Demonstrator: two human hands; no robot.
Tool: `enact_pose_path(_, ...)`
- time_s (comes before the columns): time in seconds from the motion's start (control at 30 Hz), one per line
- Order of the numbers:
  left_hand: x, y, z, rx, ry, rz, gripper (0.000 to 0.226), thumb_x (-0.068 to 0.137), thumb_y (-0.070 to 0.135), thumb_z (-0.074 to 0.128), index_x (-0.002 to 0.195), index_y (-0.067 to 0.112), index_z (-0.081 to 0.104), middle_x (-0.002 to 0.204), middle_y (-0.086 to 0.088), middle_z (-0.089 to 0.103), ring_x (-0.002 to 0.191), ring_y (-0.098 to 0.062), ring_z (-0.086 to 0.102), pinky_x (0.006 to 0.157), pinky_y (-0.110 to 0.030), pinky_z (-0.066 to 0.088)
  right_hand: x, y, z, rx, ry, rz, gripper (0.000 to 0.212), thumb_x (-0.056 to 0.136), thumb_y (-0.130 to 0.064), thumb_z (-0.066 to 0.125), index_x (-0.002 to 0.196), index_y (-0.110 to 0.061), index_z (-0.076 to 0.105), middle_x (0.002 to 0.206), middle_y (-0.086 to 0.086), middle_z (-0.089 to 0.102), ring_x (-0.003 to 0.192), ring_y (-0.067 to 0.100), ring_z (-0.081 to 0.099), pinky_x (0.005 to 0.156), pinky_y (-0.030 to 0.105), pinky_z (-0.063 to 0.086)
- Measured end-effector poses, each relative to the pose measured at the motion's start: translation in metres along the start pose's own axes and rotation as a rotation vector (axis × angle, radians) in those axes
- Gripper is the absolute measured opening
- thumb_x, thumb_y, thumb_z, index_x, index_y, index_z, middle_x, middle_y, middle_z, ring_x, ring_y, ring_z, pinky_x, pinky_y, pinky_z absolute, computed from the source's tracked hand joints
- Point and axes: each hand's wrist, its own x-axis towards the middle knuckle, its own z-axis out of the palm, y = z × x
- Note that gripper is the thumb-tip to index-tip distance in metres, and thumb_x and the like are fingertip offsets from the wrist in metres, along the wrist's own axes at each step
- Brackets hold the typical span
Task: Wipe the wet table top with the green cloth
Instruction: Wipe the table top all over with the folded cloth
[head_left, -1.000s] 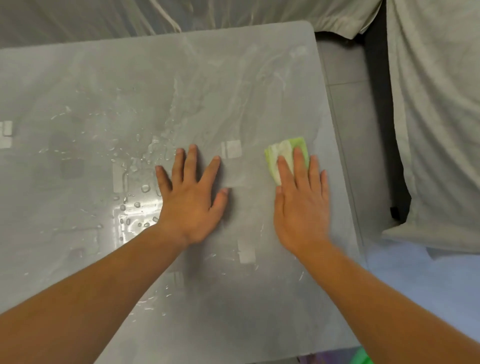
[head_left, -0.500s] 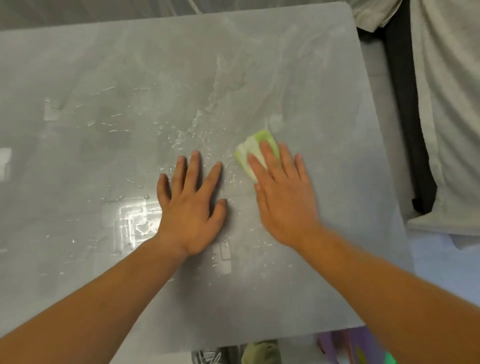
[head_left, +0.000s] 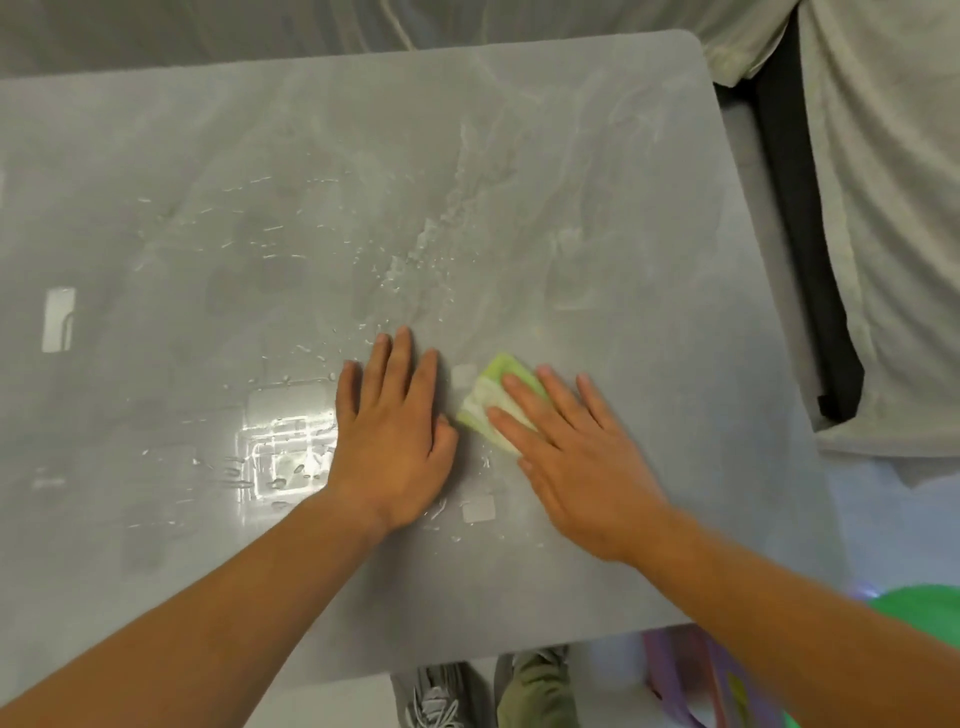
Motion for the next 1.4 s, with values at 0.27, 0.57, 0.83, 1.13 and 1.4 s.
enact_pose_path(0.27, -0.028, 0.005, 0.020, 0.010, -0.013, 0.025, 0.070, 0.095, 0.051, 0.016, 0.158, 0.021, 0.010, 0.167, -0.007, -0.009, 0.150, -0.020, -0.022, 0.120, -0.046, -0.016, 0.028, 0.000, -0.002, 0.079, 0.133, 0.443, 0.055, 0.103, -0.033, 0.026, 0.157, -0.029, 0.019, 0.168, 0.002, 0.008, 0.153, 0.034, 0.008, 0.121, 0.056, 0.013)
enact_pose_path(0.57, -0.034, 0.021, 0.020, 0.015, -0.010, 0.034, 0.071, 0.093, 0.051, 0.016, 0.157, 0.020, 0.017, 0.167, -0.010, -0.004, 0.152, -0.024, -0.015, 0.120, -0.049, -0.012, 0.003, 0.028, -0.005, 0.080, 0.068, 0.388, 0.054, 0.104, -0.032, 0.028, 0.156, -0.034, 0.018, 0.168, -0.003, 0.006, 0.153, 0.032, 0.009, 0.122, 0.054, 0.008)
enact_pose_path(0.83, -0.031, 0.063, 0.030, 0.044, -0.046, 0.074, 0.067, 0.097, 0.047, 0.034, 0.156, 0.019, 0.018, 0.166, -0.013, -0.004, 0.152, -0.027, -0.013, 0.121, -0.049, -0.009, -0.066, 0.024, 0.012, 0.074, 0.056, 0.220, 0.053, 0.101, -0.031, 0.032, 0.154, -0.031, 0.028, 0.166, 0.000, 0.018, 0.151, 0.034, 0.020, 0.121, 0.056, 0.016)
enact_pose_path(1.13, -0.038, 0.092, 0.048, 0.097, -0.079, -0.020, 0.081, 0.089, 0.070, 0.022, 0.157, 0.028, 0.008, 0.165, -0.012, -0.013, 0.151, -0.031, -0.019, 0.119, -0.059, -0.005, -0.101, 0.064, 0.009, 0.110, 0.131, 0.456, 0.054, 0.100, -0.030, 0.032, 0.154, -0.025, 0.029, 0.166, 0.006, 0.017, 0.150, 0.038, 0.019, 0.119, 0.056, 0.020)
enact_pose_path(1.4, -0.037, 0.095, 0.057, 0.141, -0.068, -0.039, 0.086, 0.088, 0.075, 0.022, 0.158, 0.028, 0.007, 0.165, -0.014, -0.012, 0.150, -0.033, -0.020, 0.118, -0.061, -0.005, -0.087, 0.145, -0.006, 0.184, 0.130, 0.542, 0.052, 0.104, -0.026, 0.032, 0.156, -0.028, 0.023, 0.167, 0.002, 0.011, 0.152, 0.036, 0.011, 0.122, 0.057, 0.011)
